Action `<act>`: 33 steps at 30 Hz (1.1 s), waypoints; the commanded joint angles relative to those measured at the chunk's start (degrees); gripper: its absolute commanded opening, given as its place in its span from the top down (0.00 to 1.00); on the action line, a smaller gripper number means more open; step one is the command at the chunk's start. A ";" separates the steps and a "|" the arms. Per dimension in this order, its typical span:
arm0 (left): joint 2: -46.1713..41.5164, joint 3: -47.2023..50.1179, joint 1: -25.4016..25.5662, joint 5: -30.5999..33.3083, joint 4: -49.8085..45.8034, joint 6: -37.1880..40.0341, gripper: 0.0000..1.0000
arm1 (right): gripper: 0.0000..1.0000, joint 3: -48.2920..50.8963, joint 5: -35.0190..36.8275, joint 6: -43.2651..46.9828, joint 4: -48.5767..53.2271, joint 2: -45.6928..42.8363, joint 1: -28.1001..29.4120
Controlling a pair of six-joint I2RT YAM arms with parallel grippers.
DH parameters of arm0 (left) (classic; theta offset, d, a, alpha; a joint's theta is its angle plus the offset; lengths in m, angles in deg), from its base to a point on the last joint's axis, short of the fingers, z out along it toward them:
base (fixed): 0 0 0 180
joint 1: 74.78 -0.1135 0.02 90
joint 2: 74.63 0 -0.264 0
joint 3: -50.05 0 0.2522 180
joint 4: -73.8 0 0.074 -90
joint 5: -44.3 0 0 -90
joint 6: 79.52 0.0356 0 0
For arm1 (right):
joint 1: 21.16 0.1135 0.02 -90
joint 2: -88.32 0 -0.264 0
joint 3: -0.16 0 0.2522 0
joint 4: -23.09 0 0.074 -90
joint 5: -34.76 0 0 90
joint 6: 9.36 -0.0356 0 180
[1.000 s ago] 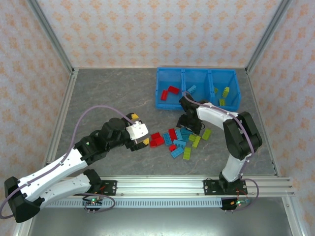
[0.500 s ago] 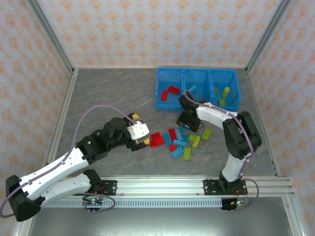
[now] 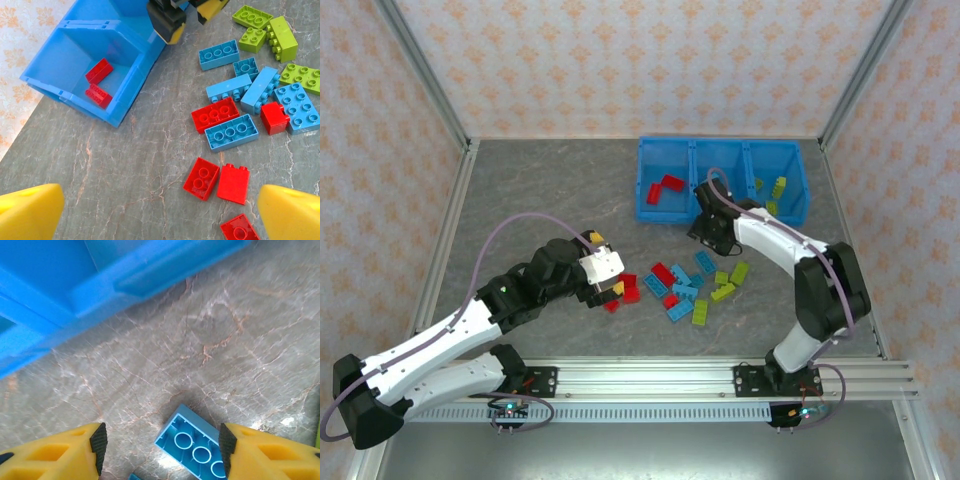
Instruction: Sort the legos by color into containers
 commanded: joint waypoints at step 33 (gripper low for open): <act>1.59 -1.23 -0.46 0.97 0.45 -0.79 0.00 | 0.81 -0.76 3.36 14.02 4.41 -1.20 1.31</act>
